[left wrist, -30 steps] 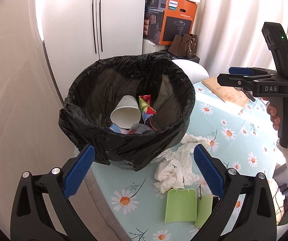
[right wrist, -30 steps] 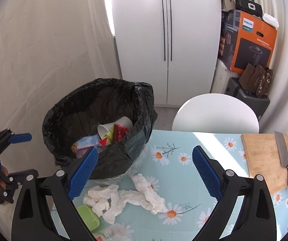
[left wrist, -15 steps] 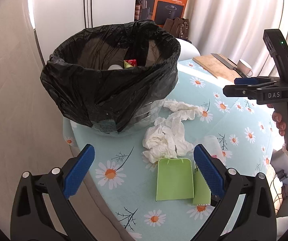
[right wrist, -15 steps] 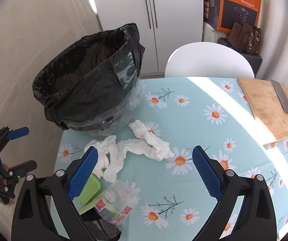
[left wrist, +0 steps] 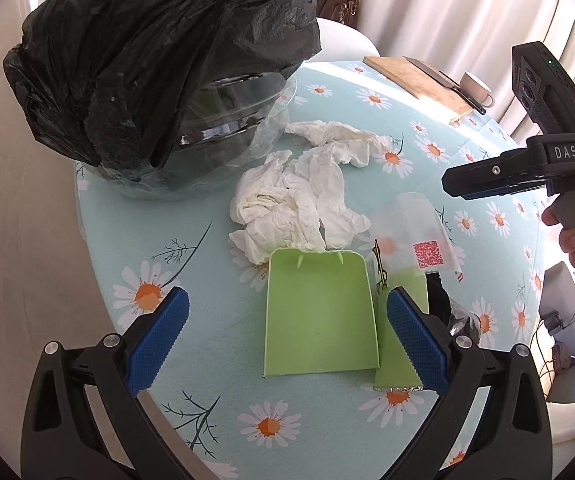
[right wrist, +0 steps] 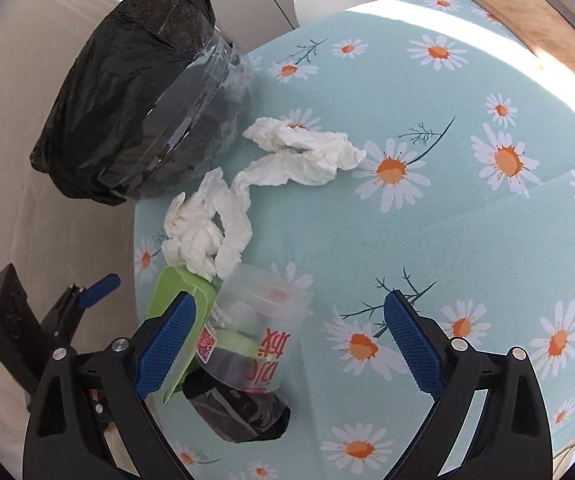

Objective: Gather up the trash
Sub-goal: 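Reach both tools down to the green box pieces and clear cup, then grasp the clear printed cup with the right tool while the left tool grasps the green box piece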

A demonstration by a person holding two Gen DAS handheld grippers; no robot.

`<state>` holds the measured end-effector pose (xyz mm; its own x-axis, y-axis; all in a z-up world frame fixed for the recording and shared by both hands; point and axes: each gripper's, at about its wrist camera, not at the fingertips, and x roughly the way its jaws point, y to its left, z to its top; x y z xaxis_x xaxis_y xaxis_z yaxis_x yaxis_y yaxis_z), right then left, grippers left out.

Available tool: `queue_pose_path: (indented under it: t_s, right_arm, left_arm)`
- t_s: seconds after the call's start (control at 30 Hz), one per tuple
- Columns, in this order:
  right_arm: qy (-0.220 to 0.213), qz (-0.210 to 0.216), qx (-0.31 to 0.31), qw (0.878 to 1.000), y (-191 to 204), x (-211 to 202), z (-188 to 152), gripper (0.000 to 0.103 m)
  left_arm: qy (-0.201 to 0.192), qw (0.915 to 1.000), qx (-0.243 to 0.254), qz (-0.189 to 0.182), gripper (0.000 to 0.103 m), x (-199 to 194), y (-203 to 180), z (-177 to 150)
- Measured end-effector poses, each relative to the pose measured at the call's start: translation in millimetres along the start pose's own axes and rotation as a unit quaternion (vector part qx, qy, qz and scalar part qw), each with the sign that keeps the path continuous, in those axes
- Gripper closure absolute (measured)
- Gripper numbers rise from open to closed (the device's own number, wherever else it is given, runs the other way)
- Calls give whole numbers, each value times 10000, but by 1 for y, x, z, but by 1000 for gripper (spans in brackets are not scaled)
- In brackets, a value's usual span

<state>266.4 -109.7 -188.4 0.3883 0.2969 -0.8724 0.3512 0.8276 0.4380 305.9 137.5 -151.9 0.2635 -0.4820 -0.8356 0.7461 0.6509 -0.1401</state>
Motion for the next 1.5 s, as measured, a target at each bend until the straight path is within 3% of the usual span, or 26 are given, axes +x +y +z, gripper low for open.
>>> queue_pose_path:
  t_s: [0.33,0.37,0.4,0.5,0.77,0.9,1.07,1.5]
  right_arm:
    - [393,683,695,9945,0,33,-2,13]
    - [434,773,745,9933,1,36,-2,19]
    - [499,840,787,9921,2,40,-2,46]
    - [611,1071,958,9877,-1,49,-3,51]
    - [248,962,742,9923,-15,21,5,51]
    - [139,883,648,9939,-24,4,14,51]
    - [162,926,528,9942,-37,-3,24,51]
    - [242,1291,362,9907,-60,-10,37,51]
  left_arm:
    - [330,9992,229,-42,6,23,-15,-11]
    - [340,9992,224,-56,6,24,-16,-10]
    - [354,9991,213,-113,6,26,-16,-9]
    - [439,9985,296,-168,6,37,-21,-6]
    - [566,9983,103,-22,7,57,-21,3]
    - [820,9964,-199,99,15,67,-12,0]
    - [842,9956,-349,218,31,60,-10,0]
    - [871,9864,-1095,864,36,24,-10,-8]
